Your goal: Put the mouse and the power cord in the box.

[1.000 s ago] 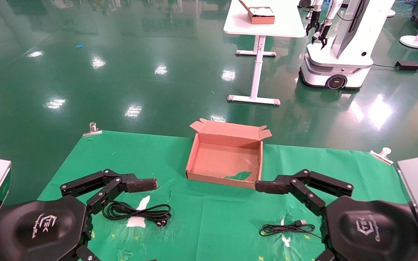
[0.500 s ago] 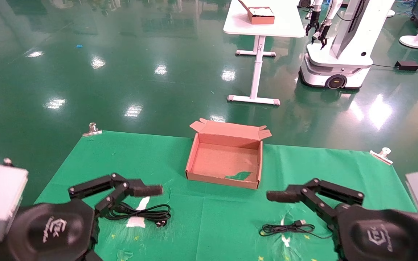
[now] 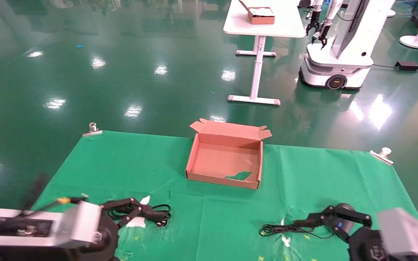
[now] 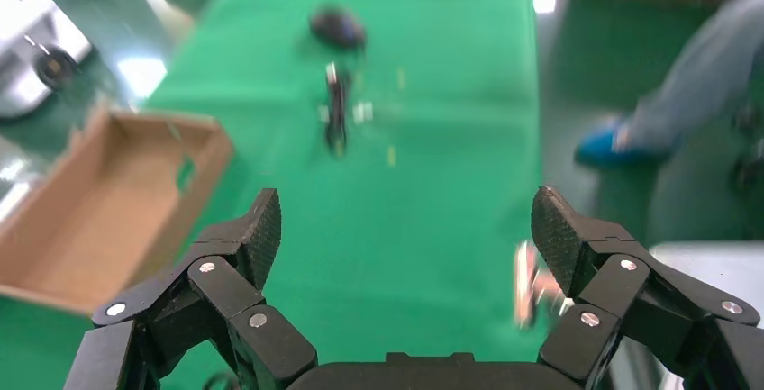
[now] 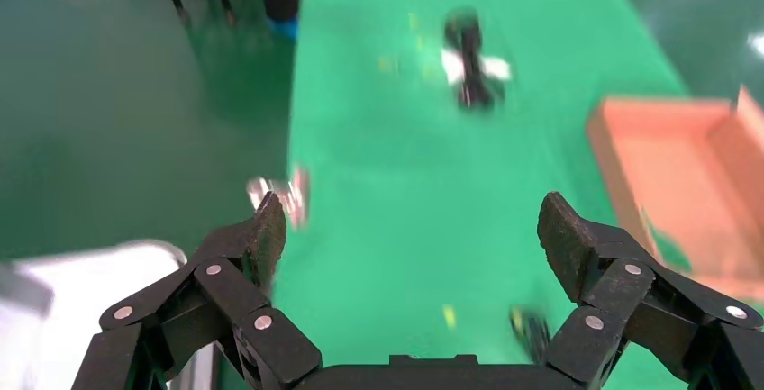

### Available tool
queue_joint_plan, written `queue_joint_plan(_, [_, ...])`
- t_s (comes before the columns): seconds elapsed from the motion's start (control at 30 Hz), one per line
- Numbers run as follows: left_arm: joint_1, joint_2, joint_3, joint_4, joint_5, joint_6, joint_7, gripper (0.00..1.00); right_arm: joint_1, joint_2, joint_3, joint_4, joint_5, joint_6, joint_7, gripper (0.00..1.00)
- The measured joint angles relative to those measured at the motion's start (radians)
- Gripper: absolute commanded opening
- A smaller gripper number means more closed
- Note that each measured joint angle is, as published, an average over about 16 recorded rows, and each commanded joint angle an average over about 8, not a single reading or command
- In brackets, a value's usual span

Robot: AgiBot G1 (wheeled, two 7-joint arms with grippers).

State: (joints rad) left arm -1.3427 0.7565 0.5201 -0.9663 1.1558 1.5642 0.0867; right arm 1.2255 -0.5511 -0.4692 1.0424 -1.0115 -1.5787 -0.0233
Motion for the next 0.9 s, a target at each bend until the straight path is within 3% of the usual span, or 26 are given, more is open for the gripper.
queue_joint_plan(0.23, [-0.133,0.125,0.112,0.269,0.206,-0.064,0.180,1.00,0.140,-0.072,-0.119,-0.185,-0.213,0.031,-0.141,1.00])
queue_joint_plan(0.57, [-0.253,0.270,0.201,0.590,0.401,-0.219,0.372,1.00,0.322,-0.276,-0.269,-0.488,-0.536,0.124,-0.378,1.00])
queue_joint_plan(0.9, [-0.310,0.358,0.234,0.767,0.465,-0.314,0.499,1.00,0.412,-0.459,-0.339,-0.756,-0.672,0.240,-0.572,1.00])
